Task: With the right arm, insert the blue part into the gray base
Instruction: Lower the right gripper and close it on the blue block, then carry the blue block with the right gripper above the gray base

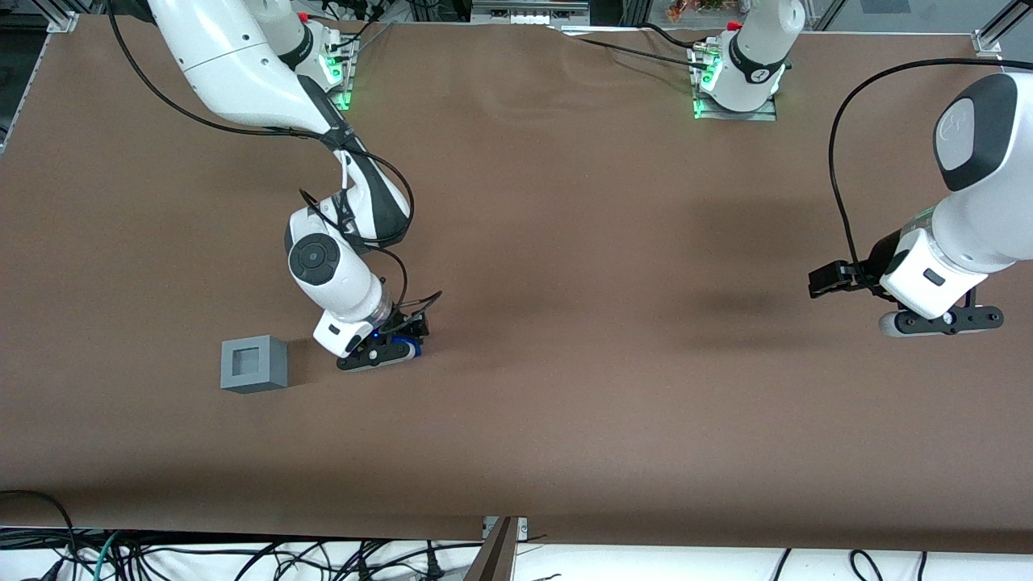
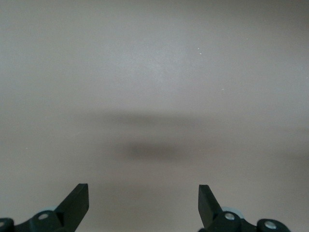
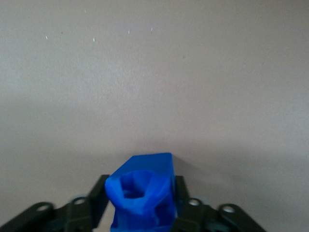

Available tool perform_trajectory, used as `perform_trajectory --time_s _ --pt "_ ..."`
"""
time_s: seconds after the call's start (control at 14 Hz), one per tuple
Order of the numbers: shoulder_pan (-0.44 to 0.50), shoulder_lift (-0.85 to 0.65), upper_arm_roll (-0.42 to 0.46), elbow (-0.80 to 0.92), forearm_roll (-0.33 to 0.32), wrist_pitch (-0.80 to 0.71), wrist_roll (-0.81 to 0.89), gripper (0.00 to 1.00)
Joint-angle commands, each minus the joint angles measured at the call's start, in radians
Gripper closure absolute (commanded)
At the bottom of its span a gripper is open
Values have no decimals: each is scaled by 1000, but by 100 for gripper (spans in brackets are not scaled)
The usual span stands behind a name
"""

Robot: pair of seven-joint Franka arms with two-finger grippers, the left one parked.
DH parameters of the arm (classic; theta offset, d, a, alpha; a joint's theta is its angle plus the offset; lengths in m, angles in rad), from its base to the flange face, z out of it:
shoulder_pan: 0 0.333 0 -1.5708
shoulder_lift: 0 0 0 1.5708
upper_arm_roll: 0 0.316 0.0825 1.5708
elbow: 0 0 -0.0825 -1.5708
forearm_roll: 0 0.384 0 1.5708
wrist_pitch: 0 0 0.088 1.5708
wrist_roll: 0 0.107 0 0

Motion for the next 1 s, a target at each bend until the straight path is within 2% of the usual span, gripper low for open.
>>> perform_trajectory --time_s 0.0,0.14,0.29,0.43,0.64,0.86,0.93 --pt "-30 -28 -6 57 -6 -124 -23 74" --pt "-72 -60 -8 113 -1 -272 -89 78" --pt "-139 -118 -11 115 2 -339 -152 80" --pt "-193 -161 -52 112 2 -406 -244 80" --pt "-207 -183 -168 107 16 -411 -429 80" --pt "-227 -182 -222 71 97 -375 -479 80" --pt "-230 -180 -224 52 102 -349 -479 80"
